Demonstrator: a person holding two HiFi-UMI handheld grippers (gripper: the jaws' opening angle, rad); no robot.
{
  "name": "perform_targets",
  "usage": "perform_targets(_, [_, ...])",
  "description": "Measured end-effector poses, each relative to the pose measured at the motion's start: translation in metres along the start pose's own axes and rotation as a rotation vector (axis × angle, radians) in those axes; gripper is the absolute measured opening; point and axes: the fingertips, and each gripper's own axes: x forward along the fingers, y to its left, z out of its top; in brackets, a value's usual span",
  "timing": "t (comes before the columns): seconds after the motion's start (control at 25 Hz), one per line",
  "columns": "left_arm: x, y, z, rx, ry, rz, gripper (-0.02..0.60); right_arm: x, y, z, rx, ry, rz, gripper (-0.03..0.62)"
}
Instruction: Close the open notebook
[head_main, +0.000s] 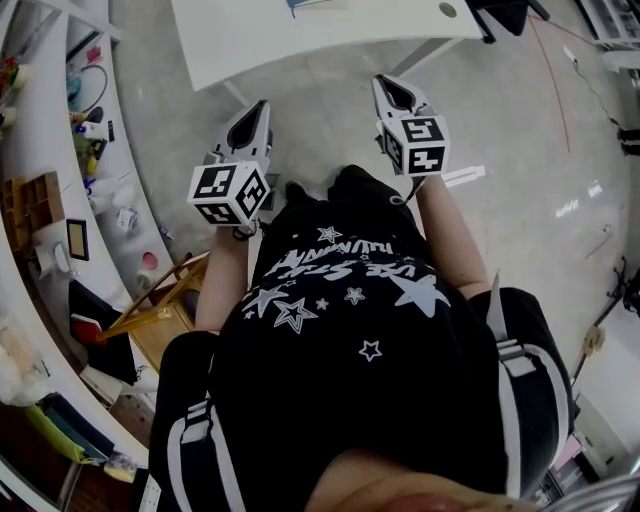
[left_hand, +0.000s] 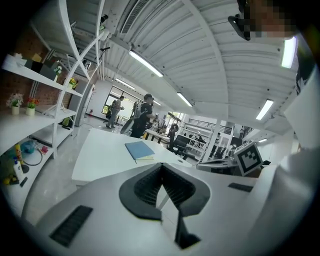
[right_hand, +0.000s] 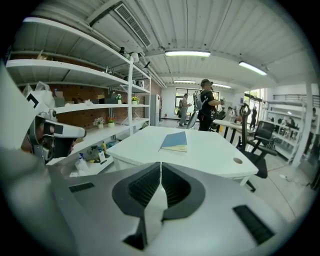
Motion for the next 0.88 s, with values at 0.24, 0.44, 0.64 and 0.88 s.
perform_targets(0.24, [-0.008, -0.028, -0.006, 0.017, -0.01, 0.016, 0.011, -0.022, -0.004, -0.005, -0.003, -0.028, 0.089, 0.009])
perform_targets(0.44, [-0.004, -0.068, -0.011, 0.026, -0.038, 0.036, 0.011, -0.046, -0.016, -0.016, -0.045, -0.025, 0.141, 0.009])
perform_targets(0.64, [0.001, -0.117, -0.027, 0.046, -0.054, 0.056, 0.011, -0.083, -0.047, -0.036, -0.04, -0.041, 0.164, 0.009])
perform_targets(0.88, [-0.017, -0.18, -0.063, 0.04, -0.048, 0.087, 0.011, -0.144, -0.078, -0.055, -0.023, -0.077, 0.184, 0.009])
